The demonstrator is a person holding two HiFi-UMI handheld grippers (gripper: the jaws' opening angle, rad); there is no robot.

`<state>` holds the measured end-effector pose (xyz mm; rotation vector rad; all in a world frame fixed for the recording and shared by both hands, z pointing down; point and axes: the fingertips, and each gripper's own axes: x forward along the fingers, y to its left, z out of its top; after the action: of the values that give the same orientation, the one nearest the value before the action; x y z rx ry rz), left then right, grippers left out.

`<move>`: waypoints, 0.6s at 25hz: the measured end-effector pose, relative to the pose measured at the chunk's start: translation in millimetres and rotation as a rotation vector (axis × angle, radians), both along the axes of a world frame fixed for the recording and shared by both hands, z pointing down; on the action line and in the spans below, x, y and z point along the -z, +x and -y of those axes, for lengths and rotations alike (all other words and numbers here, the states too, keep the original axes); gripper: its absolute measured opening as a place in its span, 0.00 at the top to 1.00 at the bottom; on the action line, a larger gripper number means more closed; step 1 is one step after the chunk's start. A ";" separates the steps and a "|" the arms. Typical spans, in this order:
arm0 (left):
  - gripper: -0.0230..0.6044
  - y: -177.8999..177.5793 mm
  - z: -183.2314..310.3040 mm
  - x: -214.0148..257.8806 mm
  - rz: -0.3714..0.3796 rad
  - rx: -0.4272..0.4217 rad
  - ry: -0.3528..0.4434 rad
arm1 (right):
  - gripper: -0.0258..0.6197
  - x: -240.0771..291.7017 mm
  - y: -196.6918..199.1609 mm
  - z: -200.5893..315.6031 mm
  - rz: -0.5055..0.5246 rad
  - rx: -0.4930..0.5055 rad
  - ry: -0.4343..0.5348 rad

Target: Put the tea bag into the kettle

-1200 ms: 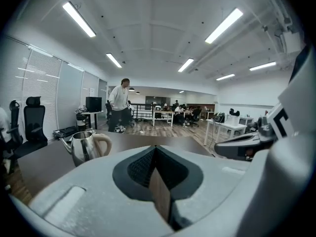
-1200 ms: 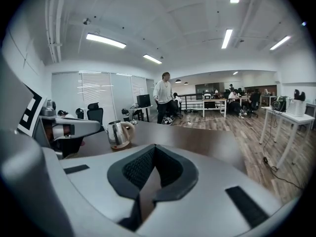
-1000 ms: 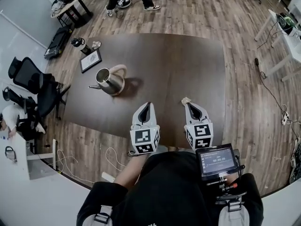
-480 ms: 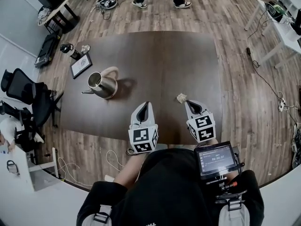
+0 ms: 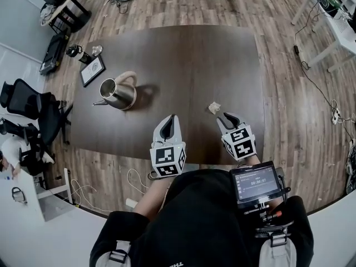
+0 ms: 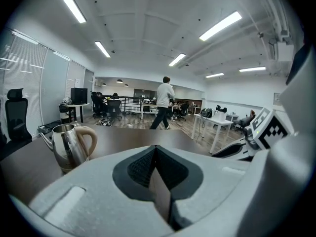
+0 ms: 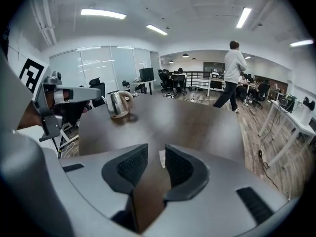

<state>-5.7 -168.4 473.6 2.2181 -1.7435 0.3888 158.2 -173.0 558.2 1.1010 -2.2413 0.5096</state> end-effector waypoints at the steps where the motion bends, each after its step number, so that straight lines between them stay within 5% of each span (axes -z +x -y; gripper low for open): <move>1: 0.96 -1.1 0.6 -1.2 0.002 0.004 -0.004 | 0.81 -3.3 0.0 1.9 -0.012 0.000 0.003; 15: 0.96 -12.9 17.6 -2.6 0.031 0.042 -0.017 | 0.81 -42.0 6.1 30.0 -0.035 -0.027 -0.046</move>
<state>-18.6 -186.0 476.2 2.1708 -1.7928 0.4295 164.3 -203.0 600.2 1.1092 -2.1762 0.5462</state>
